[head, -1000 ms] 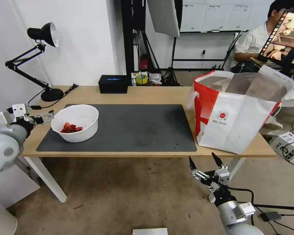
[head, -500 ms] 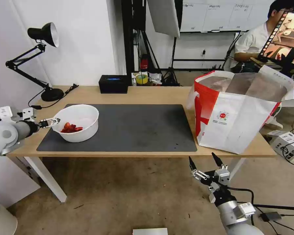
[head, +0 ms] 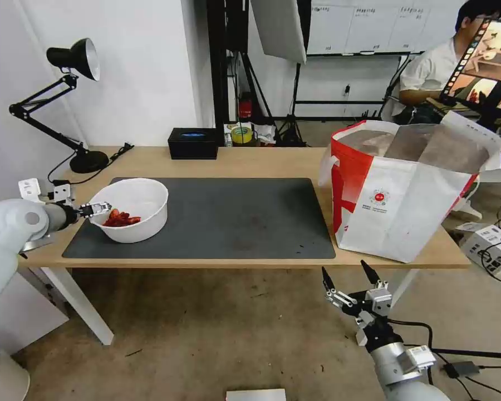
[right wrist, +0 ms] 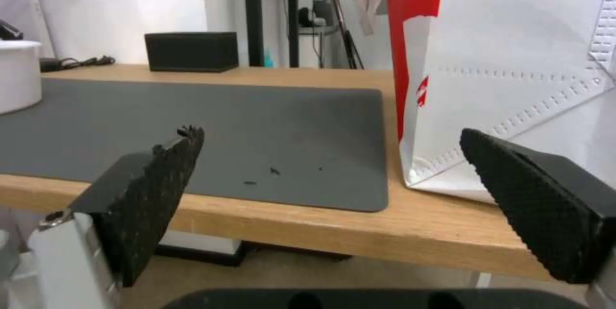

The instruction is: Pick up the trash from the table and place it into the takeout bag.

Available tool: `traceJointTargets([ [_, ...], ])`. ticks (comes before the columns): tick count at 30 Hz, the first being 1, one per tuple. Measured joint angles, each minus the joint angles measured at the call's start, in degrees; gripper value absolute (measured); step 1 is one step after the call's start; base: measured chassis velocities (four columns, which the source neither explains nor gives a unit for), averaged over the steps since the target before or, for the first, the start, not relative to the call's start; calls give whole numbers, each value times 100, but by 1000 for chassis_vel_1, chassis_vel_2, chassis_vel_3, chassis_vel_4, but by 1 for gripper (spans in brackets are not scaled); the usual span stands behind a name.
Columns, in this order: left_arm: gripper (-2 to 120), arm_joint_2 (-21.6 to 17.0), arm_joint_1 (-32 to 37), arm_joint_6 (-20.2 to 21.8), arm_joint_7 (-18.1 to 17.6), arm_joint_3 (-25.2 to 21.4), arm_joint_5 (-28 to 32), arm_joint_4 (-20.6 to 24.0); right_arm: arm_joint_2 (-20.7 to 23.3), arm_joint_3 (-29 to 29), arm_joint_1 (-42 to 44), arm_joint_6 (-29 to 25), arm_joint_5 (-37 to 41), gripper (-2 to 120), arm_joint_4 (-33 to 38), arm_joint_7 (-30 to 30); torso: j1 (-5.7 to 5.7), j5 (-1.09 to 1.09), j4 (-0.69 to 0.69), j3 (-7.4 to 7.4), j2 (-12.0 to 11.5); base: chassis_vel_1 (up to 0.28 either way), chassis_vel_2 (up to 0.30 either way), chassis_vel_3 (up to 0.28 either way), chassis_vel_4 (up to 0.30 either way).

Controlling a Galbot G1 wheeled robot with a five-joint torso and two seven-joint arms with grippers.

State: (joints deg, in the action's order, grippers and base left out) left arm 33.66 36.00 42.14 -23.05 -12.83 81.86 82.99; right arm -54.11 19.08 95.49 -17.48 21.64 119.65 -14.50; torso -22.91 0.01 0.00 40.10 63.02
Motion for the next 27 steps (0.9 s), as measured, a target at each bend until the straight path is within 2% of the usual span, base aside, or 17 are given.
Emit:
traceJointTargets([
  [3, 100, 21, -53, 5, -42, 35, 68, -38, 0, 0, 0, 0, 0, 100, 0, 0, 0, 0, 0, 0, 0, 0, 0, 0, 0],
  [6, 100, 91, -162, 5, -192, 101, 428, -112, 0, 0, 0, 0, 0, 100, 0, 0, 0, -1, 0, 0, 0, 0, 0, 0, 0],
  [14, 95, 69, -170, 5, -229, 146, 525, -93, 0, 0, 0, 0, 0, 100, 0, 0, 0, -2, 0, 0, 1, 0, 0, 0, 0],
  [18, 85, -3, -160, 5, -218, 174, 600, -69, 0, 0, 0, 0, 0, 100, 0, 0, 0, -2, 0, 0, 0, 0, 0, 0, 0],
  [27, 54, -113, -147, 17, -164, 232, 652, 52, 0, 0, 0, 0, 0, 100, 0, 0, 0, -3, 0, 0, 0, 0, 0, 0, 0],
])
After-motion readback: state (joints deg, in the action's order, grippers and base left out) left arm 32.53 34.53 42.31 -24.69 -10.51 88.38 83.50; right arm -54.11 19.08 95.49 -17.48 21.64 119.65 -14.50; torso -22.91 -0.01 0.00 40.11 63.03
